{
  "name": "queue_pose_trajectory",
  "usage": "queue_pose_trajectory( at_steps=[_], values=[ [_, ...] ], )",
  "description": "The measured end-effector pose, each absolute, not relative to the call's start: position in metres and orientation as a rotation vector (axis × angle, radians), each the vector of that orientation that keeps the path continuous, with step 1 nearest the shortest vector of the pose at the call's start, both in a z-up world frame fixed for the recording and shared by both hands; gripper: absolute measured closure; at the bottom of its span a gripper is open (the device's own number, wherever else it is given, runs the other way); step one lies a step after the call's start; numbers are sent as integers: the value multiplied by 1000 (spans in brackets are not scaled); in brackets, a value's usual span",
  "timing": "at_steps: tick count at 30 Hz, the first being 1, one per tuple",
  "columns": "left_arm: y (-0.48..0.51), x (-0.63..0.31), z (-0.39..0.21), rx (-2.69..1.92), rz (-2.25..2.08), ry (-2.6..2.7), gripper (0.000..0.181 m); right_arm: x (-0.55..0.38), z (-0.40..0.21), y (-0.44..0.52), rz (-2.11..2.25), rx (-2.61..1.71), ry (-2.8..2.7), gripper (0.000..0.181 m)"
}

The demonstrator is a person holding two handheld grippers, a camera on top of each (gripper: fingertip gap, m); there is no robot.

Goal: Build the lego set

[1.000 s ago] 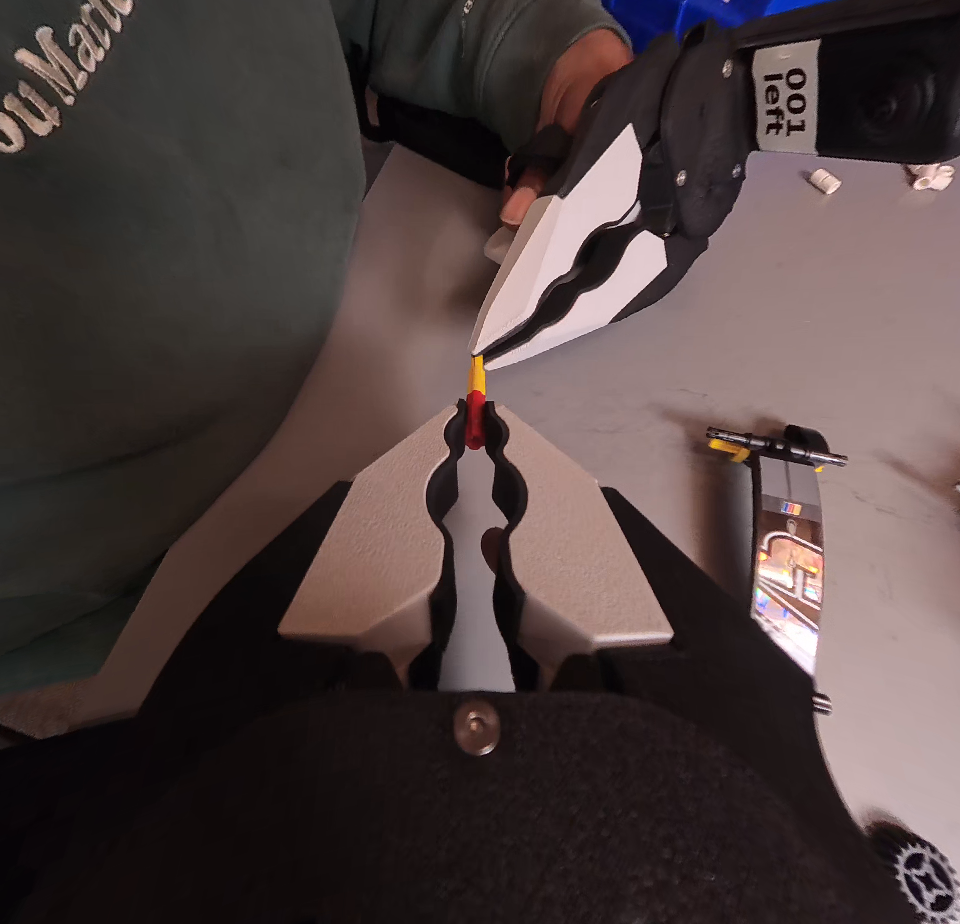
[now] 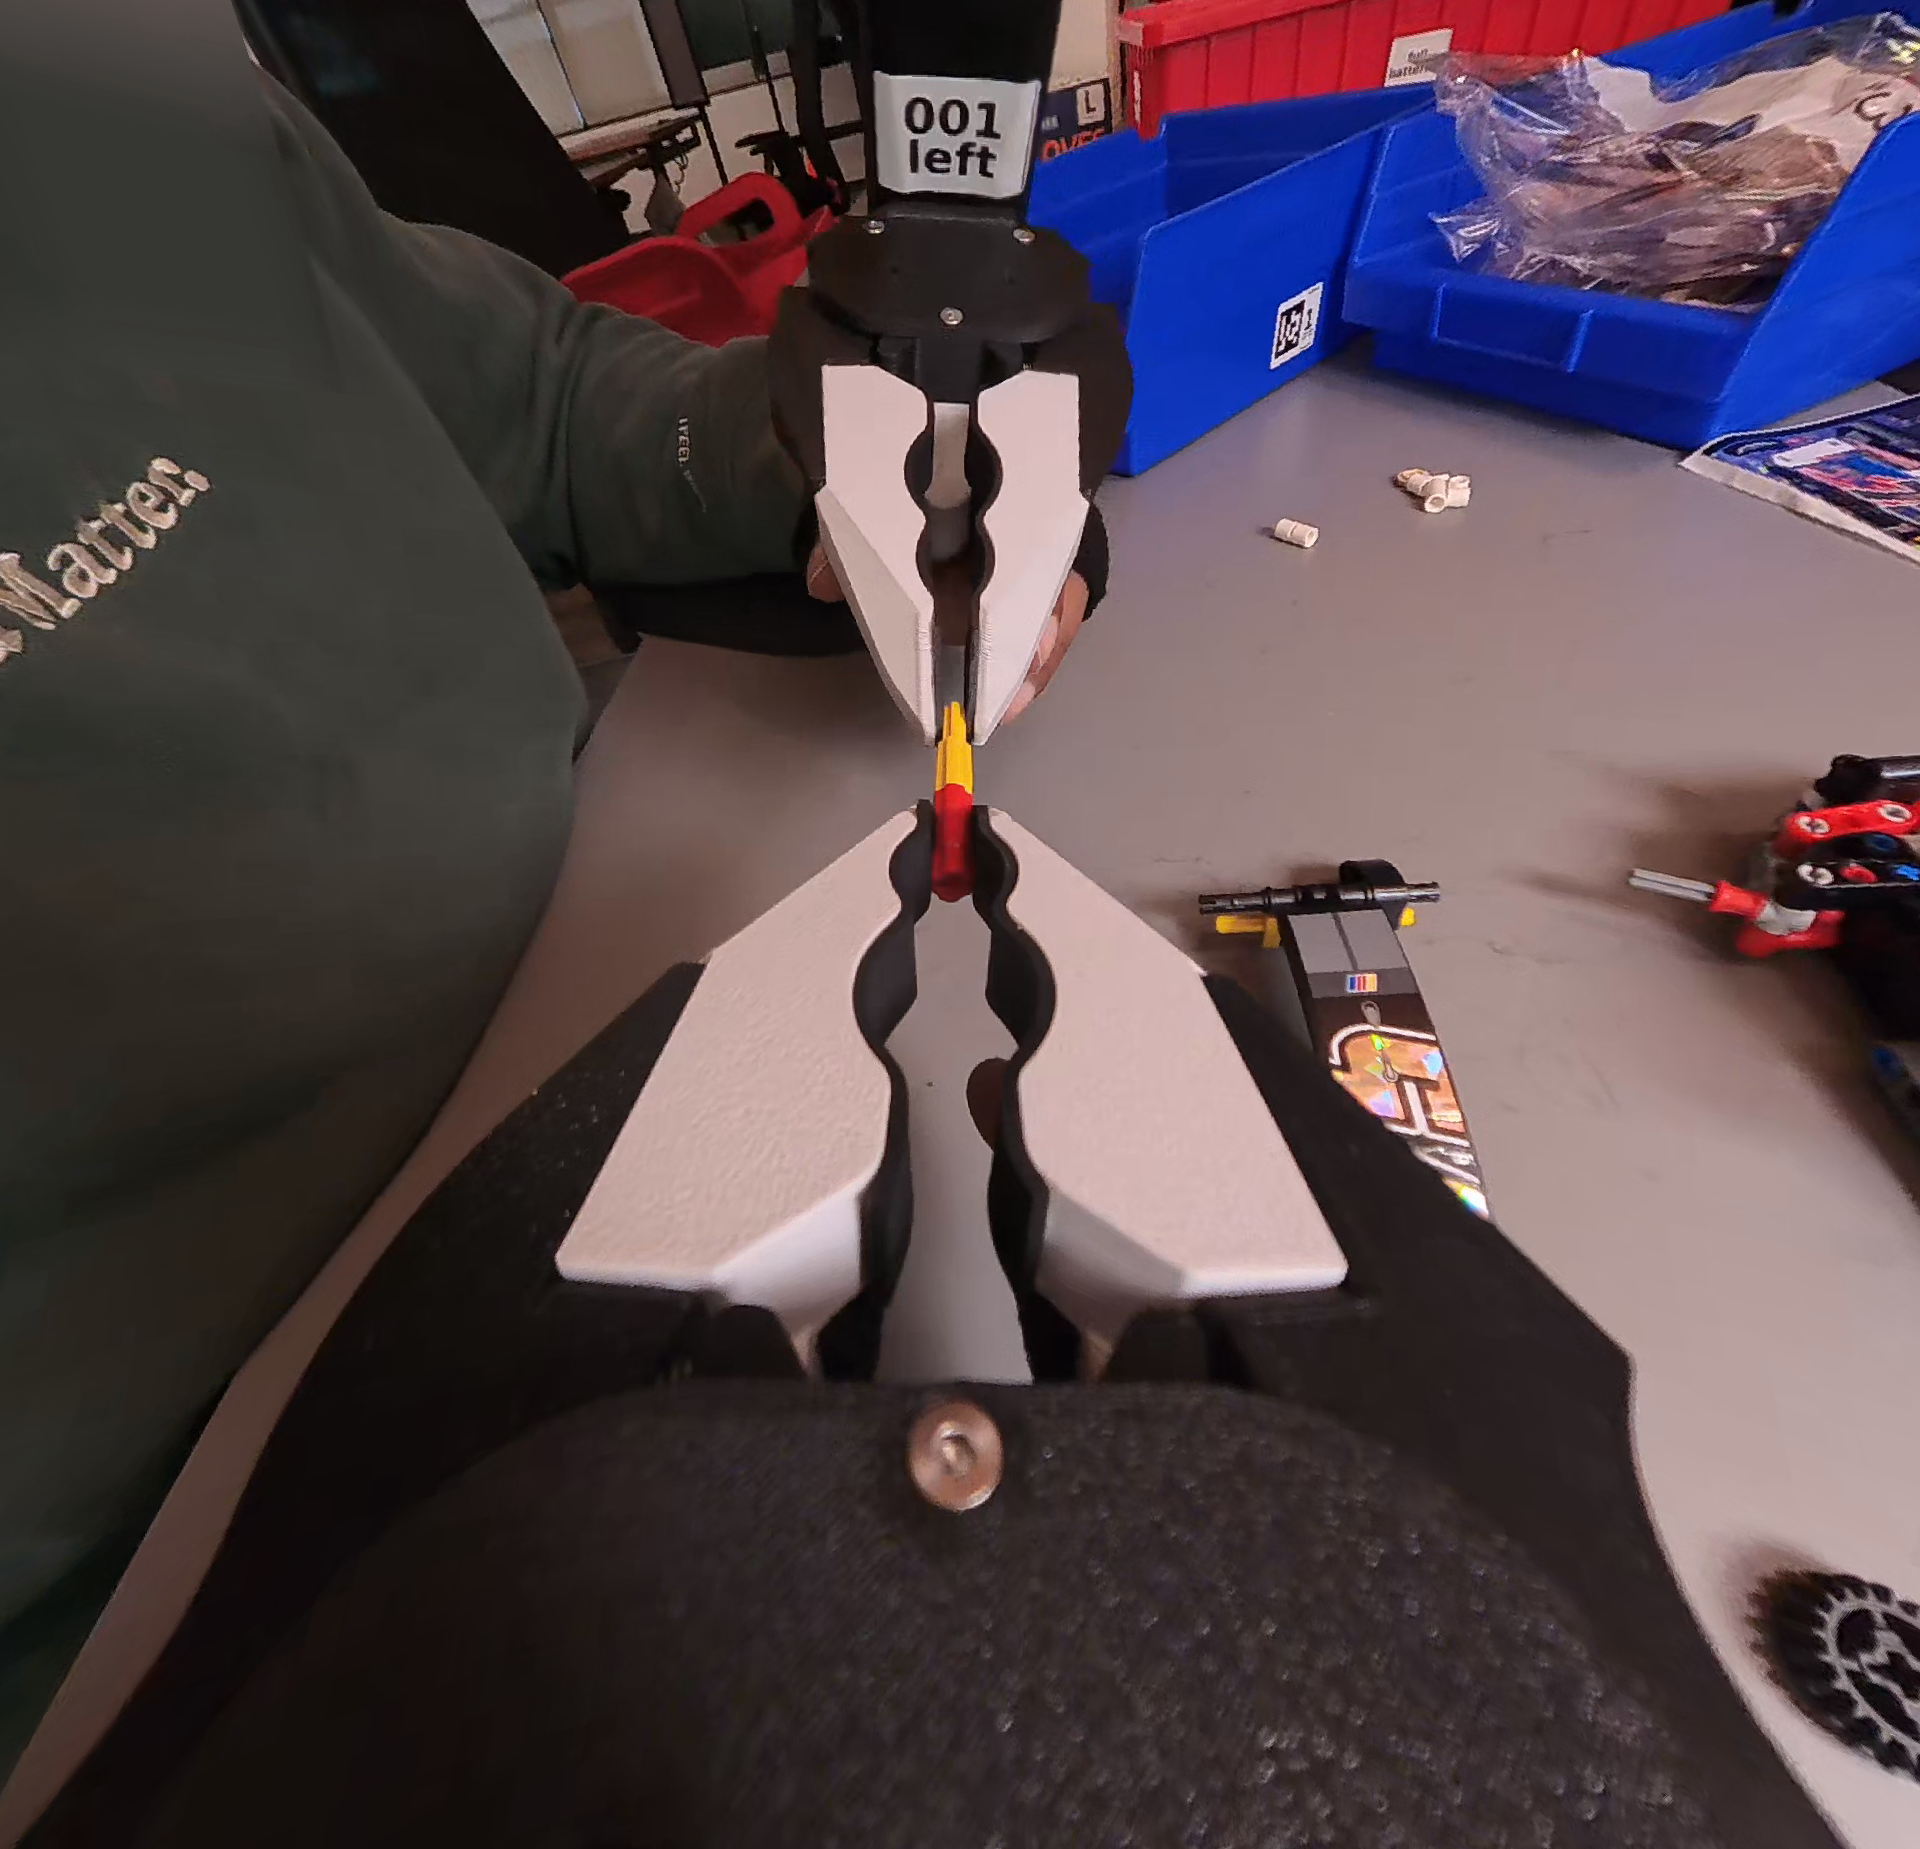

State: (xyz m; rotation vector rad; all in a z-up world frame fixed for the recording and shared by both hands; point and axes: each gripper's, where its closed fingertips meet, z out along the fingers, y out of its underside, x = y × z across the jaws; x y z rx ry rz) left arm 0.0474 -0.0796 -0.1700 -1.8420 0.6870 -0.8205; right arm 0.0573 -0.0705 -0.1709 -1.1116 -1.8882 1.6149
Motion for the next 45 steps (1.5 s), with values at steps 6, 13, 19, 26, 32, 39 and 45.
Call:
queue_pose_trajectory(
  at_steps=[6,13,19,26,32,39,45],
  values=[
    [-80,46,-172,-1874,-796,699,179,55,-174,-71,1593,-1133,-1889,178],
    [-81,53,-170,-1886,-852,692,179,59,-207,-84,1448,-1171,-2083,178],
    [-84,42,-168,-1907,-737,734,178,47,-202,-86,1485,-1164,-2047,178],
    [-83,40,-174,-1935,-724,743,179,46,-199,-81,1478,-1181,-1993,178],
    [-84,42,-188,-1988,-654,797,179,49,-215,-81,1372,-1225,-2088,179],
    [-85,43,-197,-2022,-597,835,179,48,-230,-84,1255,-1249,-2173,180],
    [-85,43,-201,-2033,-562,859,179,48,-234,-83,1226,-1259,-2190,180]
  ],
)
